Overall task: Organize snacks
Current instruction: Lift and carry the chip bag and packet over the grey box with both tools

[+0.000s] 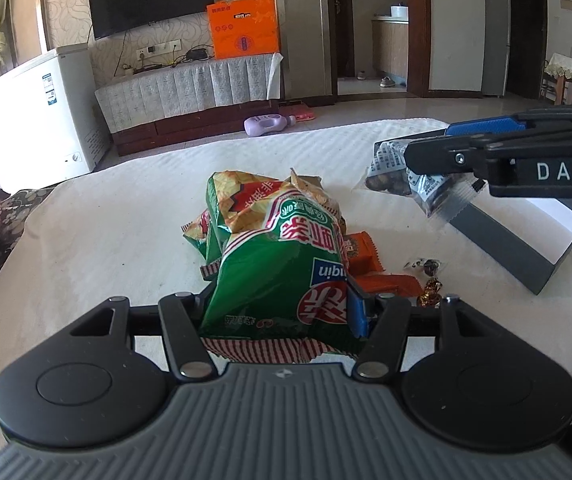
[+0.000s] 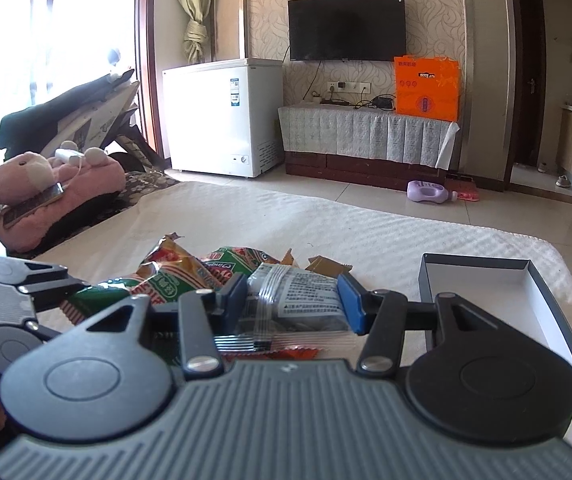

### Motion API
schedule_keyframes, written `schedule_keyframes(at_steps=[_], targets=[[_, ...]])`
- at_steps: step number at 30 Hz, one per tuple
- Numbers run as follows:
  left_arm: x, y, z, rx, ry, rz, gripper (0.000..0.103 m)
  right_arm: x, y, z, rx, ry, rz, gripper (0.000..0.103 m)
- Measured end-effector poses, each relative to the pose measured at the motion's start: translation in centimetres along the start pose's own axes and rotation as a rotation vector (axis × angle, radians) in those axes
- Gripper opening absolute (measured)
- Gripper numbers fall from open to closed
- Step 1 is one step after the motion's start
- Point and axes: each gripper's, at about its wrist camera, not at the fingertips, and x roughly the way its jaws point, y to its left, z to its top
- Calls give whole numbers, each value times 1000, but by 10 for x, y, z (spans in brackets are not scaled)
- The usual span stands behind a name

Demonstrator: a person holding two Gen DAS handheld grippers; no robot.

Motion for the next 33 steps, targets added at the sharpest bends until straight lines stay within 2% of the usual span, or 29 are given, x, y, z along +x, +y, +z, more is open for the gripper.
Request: schedule_keyframes(at_steps=[21, 33], targets=[[19, -83, 49, 110, -97, -115, 64, -21, -72, 7, 132, -79, -155, 53], [74, -144, 95, 140, -115, -202, 64, -18, -130, -6, 215, -52, -289, 53]])
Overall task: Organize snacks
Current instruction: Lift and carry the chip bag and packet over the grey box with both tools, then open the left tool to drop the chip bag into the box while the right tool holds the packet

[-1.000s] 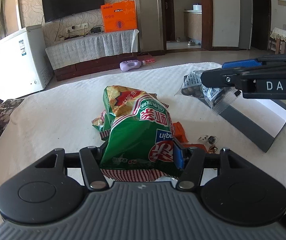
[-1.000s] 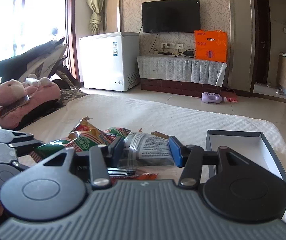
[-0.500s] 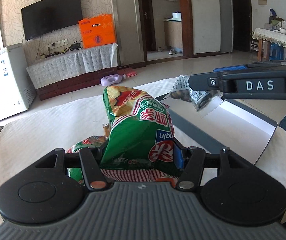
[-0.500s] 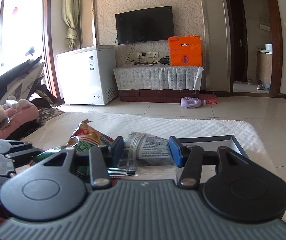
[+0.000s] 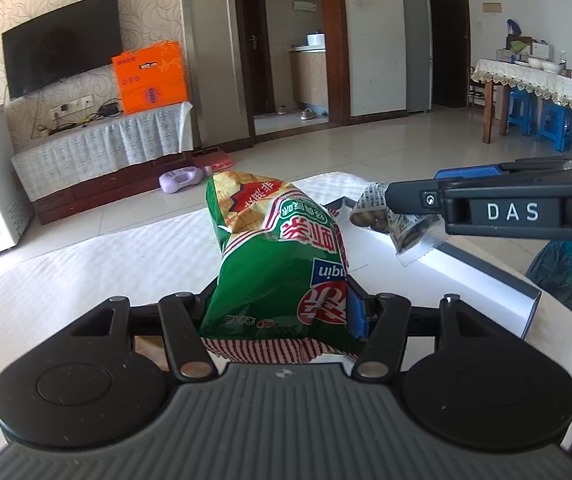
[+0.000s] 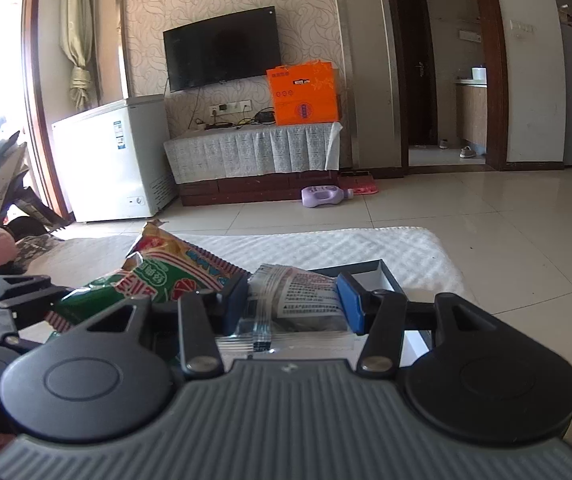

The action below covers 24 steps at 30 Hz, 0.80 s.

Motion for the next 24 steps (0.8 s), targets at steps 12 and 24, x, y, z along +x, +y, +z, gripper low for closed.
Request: schedule_keyframes(at_steps=[12, 24], targets=[[120, -33, 29, 5, 53, -60, 64, 2, -38, -8, 50, 40, -87, 53], [151, -33, 7, 45, 89, -75, 83, 13, -43, -16, 63, 101, -70, 48]])
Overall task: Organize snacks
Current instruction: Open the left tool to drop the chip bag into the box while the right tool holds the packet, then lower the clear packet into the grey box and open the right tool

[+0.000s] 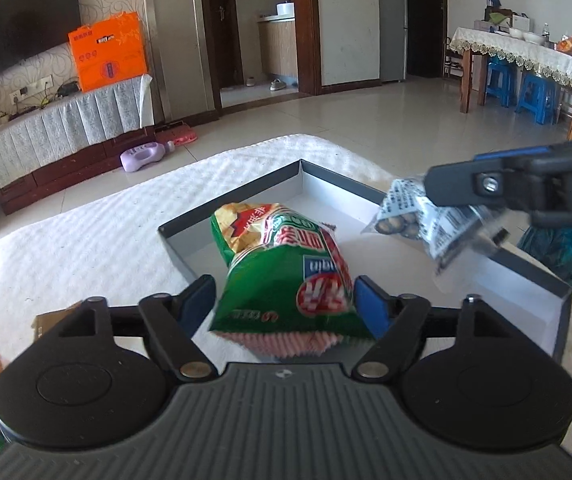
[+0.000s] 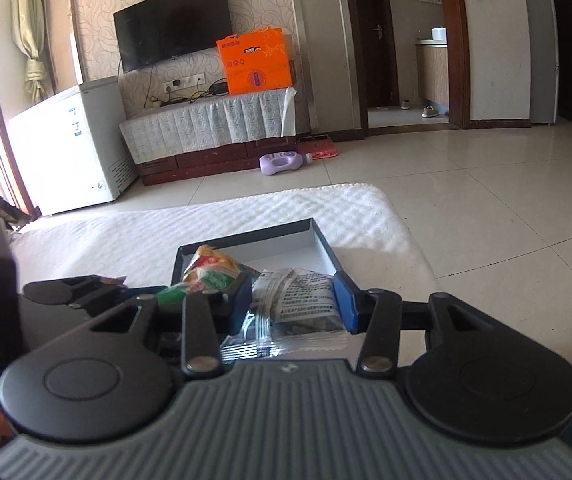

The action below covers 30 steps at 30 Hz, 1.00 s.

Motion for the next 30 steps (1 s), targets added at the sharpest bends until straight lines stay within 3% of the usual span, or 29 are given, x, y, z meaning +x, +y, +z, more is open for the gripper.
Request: schedule_keyframes(at_steps=[3, 16, 23, 30], targets=[[-35, 6, -15, 1, -20, 9, 91, 2, 2, -3, 2, 20, 8, 48], [-206, -4, -99, 35, -11, 24, 102, 0, 27, -28, -76, 140, 39, 47], [-245, -3, -135, 59, 15, 99, 103, 1, 36, -37, -112, 184, 13, 45], [-266, 6, -148, 41, 10, 114, 103, -10, 44, -42, -104, 190, 29, 46]])
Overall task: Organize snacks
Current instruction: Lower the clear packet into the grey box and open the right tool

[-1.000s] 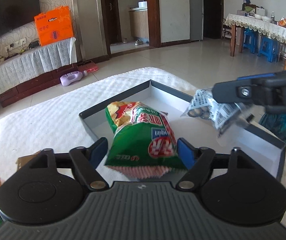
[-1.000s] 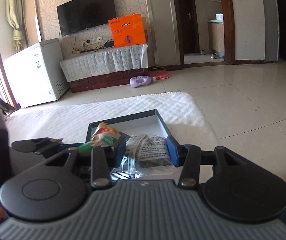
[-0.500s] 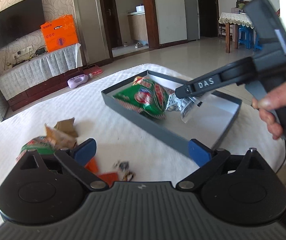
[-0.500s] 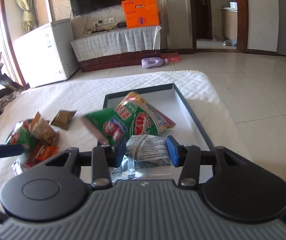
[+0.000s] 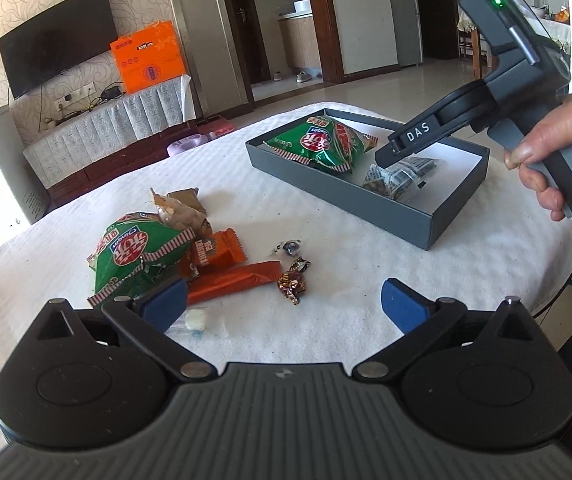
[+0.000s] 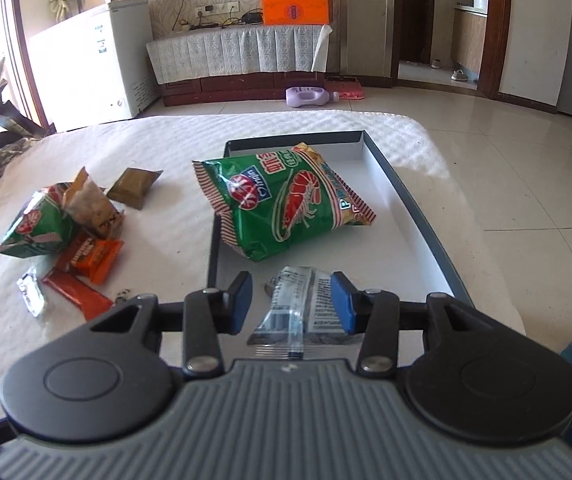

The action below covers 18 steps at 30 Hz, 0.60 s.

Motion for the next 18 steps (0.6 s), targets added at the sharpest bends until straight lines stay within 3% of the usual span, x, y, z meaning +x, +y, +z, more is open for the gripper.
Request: schedule_keyframes(at_steps=[3, 9, 14, 18], targets=[[-2, 4, -4, -12, -3, 0, 103, -12, -6, 2, 77, -51, 34, 46], [8, 19, -10, -76, 16, 13, 103, -56, -29, 5, 273, -290, 97, 48], [13, 37, -16, -131, 31, 44, 103, -61, 3, 11, 149, -328, 147, 48], [16, 48, -21, -164, 53, 58, 103, -43, 50, 12, -40, -251, 184, 48]])
